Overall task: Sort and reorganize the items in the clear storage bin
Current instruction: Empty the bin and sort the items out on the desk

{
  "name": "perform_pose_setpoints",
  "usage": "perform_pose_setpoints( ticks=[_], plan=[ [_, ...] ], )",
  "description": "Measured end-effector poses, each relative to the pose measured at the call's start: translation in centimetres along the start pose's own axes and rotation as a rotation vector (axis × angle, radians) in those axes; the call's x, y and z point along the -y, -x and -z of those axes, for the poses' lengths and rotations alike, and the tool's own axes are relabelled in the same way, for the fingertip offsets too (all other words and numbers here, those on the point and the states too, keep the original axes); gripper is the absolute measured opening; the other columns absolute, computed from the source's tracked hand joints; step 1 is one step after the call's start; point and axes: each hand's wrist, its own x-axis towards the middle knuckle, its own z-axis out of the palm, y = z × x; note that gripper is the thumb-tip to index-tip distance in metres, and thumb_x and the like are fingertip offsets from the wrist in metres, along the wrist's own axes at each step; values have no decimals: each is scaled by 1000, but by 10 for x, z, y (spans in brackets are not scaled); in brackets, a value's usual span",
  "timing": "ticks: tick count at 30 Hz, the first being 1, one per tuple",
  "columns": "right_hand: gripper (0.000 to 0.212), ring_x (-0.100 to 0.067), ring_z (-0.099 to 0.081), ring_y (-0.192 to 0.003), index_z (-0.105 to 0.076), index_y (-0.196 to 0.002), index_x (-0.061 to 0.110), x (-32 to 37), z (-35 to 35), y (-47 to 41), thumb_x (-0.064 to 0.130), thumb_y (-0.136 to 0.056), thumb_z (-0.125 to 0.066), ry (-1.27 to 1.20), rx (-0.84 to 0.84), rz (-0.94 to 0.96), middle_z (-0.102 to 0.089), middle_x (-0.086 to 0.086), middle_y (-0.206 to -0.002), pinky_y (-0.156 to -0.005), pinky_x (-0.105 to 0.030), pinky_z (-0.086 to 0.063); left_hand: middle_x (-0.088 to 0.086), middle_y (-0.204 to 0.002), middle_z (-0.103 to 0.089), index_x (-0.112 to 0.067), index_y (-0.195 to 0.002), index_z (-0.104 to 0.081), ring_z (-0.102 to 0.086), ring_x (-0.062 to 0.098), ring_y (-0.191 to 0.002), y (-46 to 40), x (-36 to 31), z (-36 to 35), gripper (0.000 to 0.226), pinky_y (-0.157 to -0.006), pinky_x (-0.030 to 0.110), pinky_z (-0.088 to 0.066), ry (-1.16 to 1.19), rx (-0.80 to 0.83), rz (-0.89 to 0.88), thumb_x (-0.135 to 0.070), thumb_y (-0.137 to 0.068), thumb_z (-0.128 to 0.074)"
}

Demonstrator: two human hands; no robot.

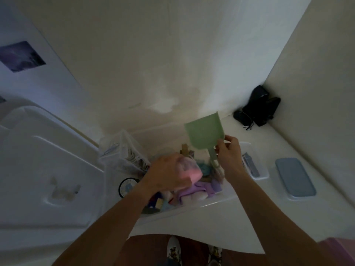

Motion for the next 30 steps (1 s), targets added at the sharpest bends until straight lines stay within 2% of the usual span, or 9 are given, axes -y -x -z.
perform_pose_setpoints(
  ticks=[3, 6, 10, 13, 17, 20, 23, 26, 30],
  plan=[
    [25, -16, -63, -79, -54, -120, 11, 13, 25, 7, 25, -100, -52, -143, -46, -16, -65, -6, -92, -66, -31, -50, -9, -114, -62, -24, -132, -54, -61, 12, -98, -1, -3, 26, 83, -78, 22, -51, 396, -206, 147, -66, -62, -66],
    [25, -28, -65, -88, -58, -119, 14, 23, 54, 11, 27, -98, -55, -275, -60, -51, -68, -13, -98, -72, -40, -52, -7, -112, -57, -22, -131, -55, -56, 13, -96, -9, -27, 40, 53, -67, 18, -42, 563, -302, 237, -44, -85, -70],
    [28, -30, -66, -84, -62, -119, 8, 32, 103, 9, 26, -97, -57, -399, -69, -86, -70, -15, -99, -63, -35, -52, -15, -101, -61, -21, -110, -60, -55, -3, -84, -21, -81, 30, 11, -76, 22, -46, 744, -345, 286, -25, -100, -56],
    [26, -26, -67, -81, -65, -112, 7, 34, 151, 7, 27, -97, -57, -398, -76, -83, -71, -12, -95, -58, -32, -51, 7, -95, -72, -17, -97, -66, -67, 11, -73, -18, -150, 18, 33, -66, 28, -56, 1114, -348, 412, -41, -103, -44],
    [20, -24, -63, -73, -67, -99, 8, 27, 229, 0, 24, -99, -55, -390, -176, -99, -69, -13, -88, -60, -31, -47, 6, -93, -76, -18, -94, -70, -73, 25, -88, -27, -227, -32, 56, -87, 49, -59, 1237, -148, 465, -70, -82, -55],
    [18, -24, -65, -82, -66, -101, 10, 4, 284, -7, 22, -100, -53, -347, -248, -134, -70, -12, -97, -70, -34, -51, 2, -102, -75, -18, -102, -69, -71, 22, -95, -29, -270, -85, 64, -82, 39, -60, 1309, 22, 537, -70, -64, -75],
    [19, -22, -62, -87, -62, -106, 11, -31, 318, -11, 23, -102, -49, -254, -246, -194, -67, -2, -93, -80, -42, -49, 7, -110, -73, -17, -107, -68, -70, 27, -100, -23, -290, -142, 57, -86, 43, -60, 1385, 163, 632, -59, -69, -79],
    [27, -25, -62, -81, -62, -116, 3, -78, 329, -15, 23, -101, -51, -214, -253, -257, -68, -9, -95, -68, -37, -46, 10, -114, -70, -13, -112, -65, -68, 29, -103, -19, -286, -190, 69, -81, 43, -61, 1429, 131, 814, -61, -65, -80],
    [25, -25, -63, -67, -62, -116, 2, -129, 321, -11, 20, -101, -53, -151, -227, -350, -69, -18, -99, -49, -24, -41, 7, -111, -66, -16, -102, -64, -63, 30, -105, -24, -257, -236, 64, -80, 42, -59, 1403, -61, 1011, -68, -66, -75]
  ],
)
